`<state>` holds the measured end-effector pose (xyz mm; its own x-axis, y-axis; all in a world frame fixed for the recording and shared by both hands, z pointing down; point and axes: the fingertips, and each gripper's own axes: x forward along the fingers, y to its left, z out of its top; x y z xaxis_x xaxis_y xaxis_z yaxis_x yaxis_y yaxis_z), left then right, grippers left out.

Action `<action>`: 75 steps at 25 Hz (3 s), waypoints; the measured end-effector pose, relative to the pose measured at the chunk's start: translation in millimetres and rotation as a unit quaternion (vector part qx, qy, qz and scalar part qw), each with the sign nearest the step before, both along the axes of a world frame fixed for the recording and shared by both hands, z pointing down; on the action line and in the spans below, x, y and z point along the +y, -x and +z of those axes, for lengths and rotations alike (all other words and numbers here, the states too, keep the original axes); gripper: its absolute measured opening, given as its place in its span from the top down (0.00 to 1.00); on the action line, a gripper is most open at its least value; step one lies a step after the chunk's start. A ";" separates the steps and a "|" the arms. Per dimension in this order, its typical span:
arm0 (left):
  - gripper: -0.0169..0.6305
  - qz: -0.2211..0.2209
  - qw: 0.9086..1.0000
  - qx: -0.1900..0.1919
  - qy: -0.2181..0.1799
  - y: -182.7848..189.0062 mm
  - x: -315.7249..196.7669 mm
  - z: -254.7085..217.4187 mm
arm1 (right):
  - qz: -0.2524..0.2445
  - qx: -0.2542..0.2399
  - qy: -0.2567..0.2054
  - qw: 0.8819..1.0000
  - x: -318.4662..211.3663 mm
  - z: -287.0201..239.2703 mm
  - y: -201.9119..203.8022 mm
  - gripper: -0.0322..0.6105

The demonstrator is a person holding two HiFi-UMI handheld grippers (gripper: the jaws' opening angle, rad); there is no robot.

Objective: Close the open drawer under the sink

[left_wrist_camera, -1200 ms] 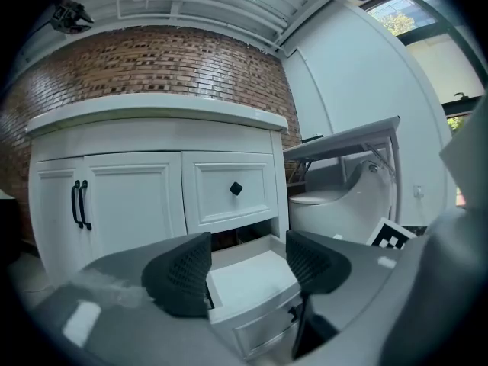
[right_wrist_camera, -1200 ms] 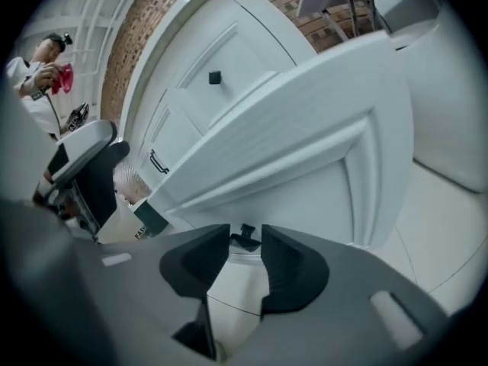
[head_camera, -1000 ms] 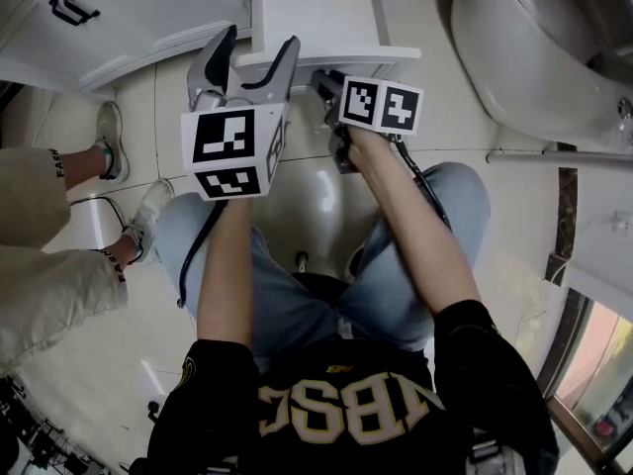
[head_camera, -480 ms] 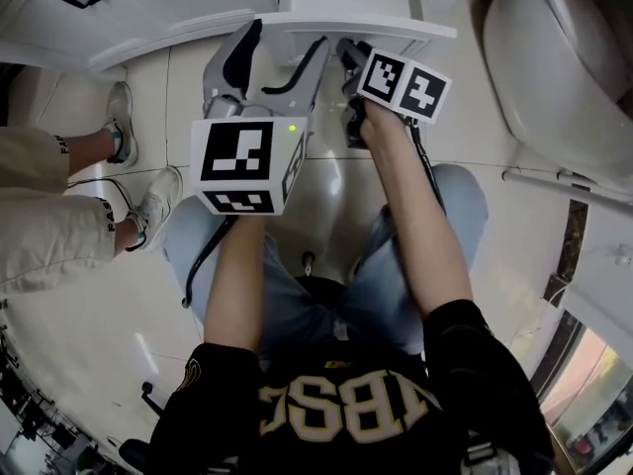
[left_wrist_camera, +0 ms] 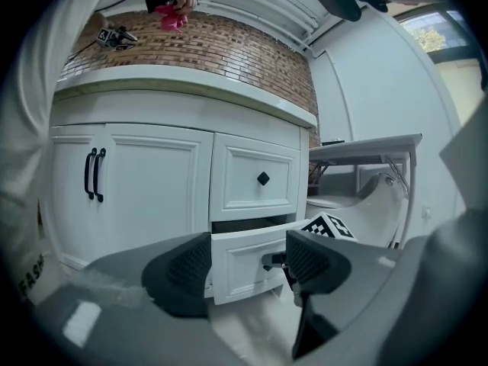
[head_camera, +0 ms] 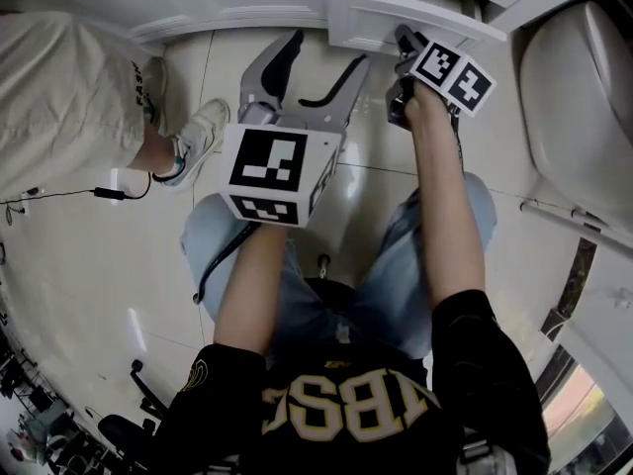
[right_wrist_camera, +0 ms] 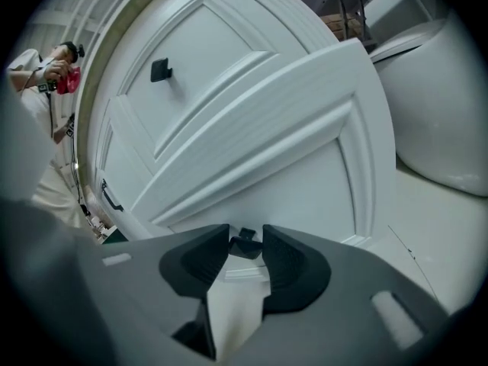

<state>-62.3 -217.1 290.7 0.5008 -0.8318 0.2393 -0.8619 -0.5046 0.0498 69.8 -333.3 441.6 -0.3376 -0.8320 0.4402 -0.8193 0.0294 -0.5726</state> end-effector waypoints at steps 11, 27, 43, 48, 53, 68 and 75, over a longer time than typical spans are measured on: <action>0.50 -0.015 1.000 -0.001 0.009 8.9 -8.2 0.3 | 0.041 -0.007 -0.063 0.997 -40.2 -9.9 -15.0 0.73; 0.50 -0.021 1.000 0.009 0.011 23.2 -24.4 -2.4 | -0.025 -0.023 -0.040 0.999 -57.6 -15.5 4.1 0.70; 0.50 0.006 0.999 0.019 -0.037 4.7 -6.9 -26.5 | -0.140 0.022 -0.132 0.981 58.7 -110.5 5.6 0.57; 0.50 0.014 0.998 0.000 -0.055 -9.9 5.6 -29.1 | -0.134 0.124 -0.183 0.966 101.1 -134.6 -11.3 0.57; 0.50 0.022 0.997 -0.012 -0.068 -28.4 17.4 -31.0 | -0.092 0.240 -0.209 0.944 131.2 -145.4 -46.9 0.54; 0.50 -0.007 0.992 -0.029 -0.119 -40.4 33.2 -46.5 | -0.026 0.302 -0.253 0.919 171.2 -176.3 -81.7 0.42; 0.50 -0.012 0.992 -0.023 -0.121 -44.7 26.9 -44.0 | -0.011 0.278 -0.257 0.925 165.7 -178.1 -85.4 0.42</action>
<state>-17.5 -190.2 246.6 0.4738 -0.8791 0.0528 -0.8722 -0.4767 -0.1099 155.2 -167.6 263.5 -0.1972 -0.9754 0.0986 -0.9790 0.2012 0.0324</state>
